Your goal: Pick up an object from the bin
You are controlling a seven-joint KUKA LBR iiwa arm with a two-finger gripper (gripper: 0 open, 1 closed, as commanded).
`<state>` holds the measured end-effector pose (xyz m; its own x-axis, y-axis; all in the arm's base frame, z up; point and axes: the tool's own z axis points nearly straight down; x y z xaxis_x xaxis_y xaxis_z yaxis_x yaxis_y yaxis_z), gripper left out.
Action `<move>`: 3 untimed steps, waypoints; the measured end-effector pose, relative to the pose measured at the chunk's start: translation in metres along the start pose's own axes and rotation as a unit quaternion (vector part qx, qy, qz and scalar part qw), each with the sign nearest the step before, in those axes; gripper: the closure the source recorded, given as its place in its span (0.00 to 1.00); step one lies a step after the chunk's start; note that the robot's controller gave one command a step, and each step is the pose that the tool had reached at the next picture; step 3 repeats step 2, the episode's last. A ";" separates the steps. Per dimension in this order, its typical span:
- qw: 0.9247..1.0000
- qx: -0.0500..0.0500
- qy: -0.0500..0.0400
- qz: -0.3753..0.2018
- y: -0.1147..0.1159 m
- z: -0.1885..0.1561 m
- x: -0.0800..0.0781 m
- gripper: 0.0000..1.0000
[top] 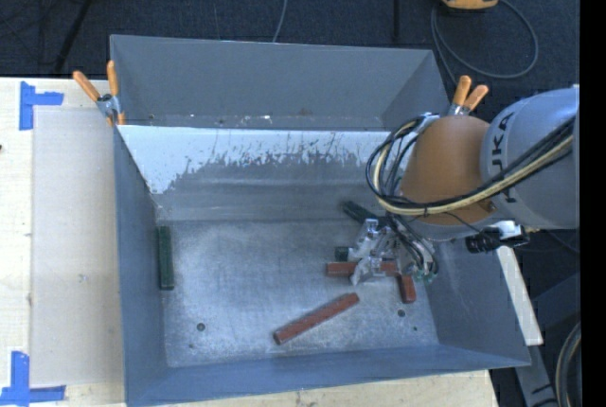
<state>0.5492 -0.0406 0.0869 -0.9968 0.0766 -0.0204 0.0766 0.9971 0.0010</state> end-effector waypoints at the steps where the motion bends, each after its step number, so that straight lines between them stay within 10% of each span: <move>1: 1.000 0.000 0.000 0.000 0.000 0.000 0.000 1.00; 2: 1.000 0.000 0.008 0.017 0.010 -0.157 -0.013 1.00; 3: 1.000 0.000 0.008 0.017 0.010 -0.157 -0.013 1.00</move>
Offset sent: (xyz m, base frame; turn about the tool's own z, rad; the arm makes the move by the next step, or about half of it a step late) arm 0.0090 0.0093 0.1560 0.0367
